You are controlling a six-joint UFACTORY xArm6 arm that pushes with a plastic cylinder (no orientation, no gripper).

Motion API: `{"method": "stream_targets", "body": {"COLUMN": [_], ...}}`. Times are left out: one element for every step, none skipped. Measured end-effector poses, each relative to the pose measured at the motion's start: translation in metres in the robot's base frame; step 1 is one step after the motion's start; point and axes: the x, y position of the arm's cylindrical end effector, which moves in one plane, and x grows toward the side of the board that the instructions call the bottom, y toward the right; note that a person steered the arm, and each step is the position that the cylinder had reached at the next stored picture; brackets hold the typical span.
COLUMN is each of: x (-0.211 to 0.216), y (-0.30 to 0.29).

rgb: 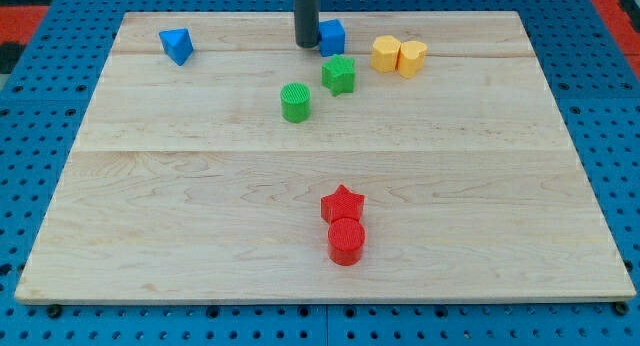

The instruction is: Move the yellow pentagon to the right side of the green star

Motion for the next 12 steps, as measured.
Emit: {"method": "stream_targets", "body": {"x": [-0.02, -0.024, -0.002, 0.077, 0.081, 0.053, 0.028, 0.027, 0.029, 0.03, 0.021, 0.015], "y": [0.008, -0.013, -0.074, -0.095, -0.171, -0.19, -0.187, -0.13, -0.076, 0.002, 0.035, 0.09]}}
